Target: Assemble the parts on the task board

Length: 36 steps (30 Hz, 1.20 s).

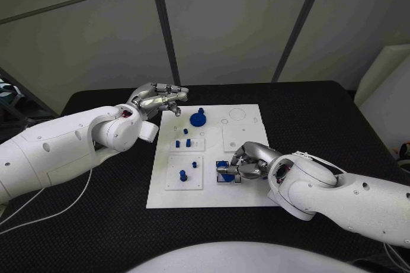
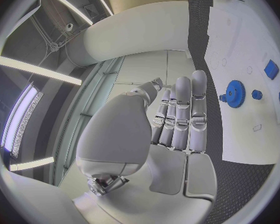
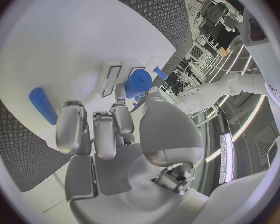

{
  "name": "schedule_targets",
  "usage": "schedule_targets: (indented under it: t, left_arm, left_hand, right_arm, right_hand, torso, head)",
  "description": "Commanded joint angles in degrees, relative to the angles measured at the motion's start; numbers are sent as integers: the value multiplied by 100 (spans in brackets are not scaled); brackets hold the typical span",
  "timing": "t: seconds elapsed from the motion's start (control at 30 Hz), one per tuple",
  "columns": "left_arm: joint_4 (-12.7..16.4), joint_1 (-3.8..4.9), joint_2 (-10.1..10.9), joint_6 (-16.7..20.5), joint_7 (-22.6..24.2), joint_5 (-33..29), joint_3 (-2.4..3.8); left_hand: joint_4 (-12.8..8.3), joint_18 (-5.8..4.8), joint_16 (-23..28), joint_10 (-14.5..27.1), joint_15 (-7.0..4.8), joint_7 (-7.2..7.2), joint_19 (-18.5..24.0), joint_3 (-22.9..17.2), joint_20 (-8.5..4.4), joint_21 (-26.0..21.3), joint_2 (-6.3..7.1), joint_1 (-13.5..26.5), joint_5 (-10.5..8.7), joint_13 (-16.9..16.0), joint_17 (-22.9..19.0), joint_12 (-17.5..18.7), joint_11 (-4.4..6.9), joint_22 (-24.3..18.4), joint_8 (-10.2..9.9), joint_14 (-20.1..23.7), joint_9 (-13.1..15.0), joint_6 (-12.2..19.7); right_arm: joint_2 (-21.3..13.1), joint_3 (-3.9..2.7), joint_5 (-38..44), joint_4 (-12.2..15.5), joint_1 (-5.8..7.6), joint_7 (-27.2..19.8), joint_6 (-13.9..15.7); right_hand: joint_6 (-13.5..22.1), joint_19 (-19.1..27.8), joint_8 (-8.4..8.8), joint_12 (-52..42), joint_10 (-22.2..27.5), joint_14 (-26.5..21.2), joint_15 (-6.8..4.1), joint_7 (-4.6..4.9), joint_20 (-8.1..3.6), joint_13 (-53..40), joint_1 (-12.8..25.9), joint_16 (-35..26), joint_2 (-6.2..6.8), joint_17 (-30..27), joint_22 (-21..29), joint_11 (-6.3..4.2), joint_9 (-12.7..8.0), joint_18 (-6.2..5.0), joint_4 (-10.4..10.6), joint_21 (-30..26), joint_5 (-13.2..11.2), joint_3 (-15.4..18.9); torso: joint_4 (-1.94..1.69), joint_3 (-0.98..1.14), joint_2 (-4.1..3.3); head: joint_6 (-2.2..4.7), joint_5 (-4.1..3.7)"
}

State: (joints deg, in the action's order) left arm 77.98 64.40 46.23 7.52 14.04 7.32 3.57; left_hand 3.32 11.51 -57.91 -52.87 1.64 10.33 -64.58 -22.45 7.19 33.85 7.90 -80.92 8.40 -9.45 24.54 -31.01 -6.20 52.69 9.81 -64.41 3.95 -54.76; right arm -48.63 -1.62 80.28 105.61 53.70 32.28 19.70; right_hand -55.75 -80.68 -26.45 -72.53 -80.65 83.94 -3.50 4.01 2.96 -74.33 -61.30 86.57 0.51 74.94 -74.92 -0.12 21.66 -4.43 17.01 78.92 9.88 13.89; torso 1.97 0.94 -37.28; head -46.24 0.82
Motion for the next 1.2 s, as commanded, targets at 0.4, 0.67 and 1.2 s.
schedule_targets:
  t: [0.4,0.67,1.2]
  left_arm:
    - [-2,8,-9,-58,8,12,4]
    - [-8,8,-11,-58,6,12,4]
    - [-23,7,-23,-69,6,12,3]
  left_hand:
    - [-3,-102,24,45,6,-16,-18,25,5,-35,-32,4,25,6,-6,-37,-6,-6,29,29,-7,34]
    - [-3,-102,24,45,6,-16,-18,25,5,-35,-32,4,25,6,-6,-37,-6,-6,29,29,-7,34]
    - [5,-102,22,51,7,-15,-19,32,6,-40,-37,10,27,11,-12,-41,-7,-11,31,30,-7,39]
  right_arm:
    - [-40,-2,86,112,8,-113,89]
    - [-166,0,106,258,7,-248,-10]
    - [-265,3,298,297,7,-296,-135]
  right_hand:
    - [54,34,-59,97,39,446,-20,8,-13,15,440,-29,31,673,-48,3,92,78,-22,-40,-79,-156]
    - [47,21,-66,81,11,448,-27,-2,-20,-25,130,-28,-58,682,-68,-7,136,81,-49,-32,229,-229]
    - [-11,2,-64,61,-31,453,-48,-23,-40,-87,-1049,-21,-156,708,-103,-31,188,88,-400,-18,562,-371]
  torso:
    - [9,8,4]
    - [11,10,3]
    - [0,4,2]
  head:
    - [1,15]
    - [4,4]
    - [10,-16]
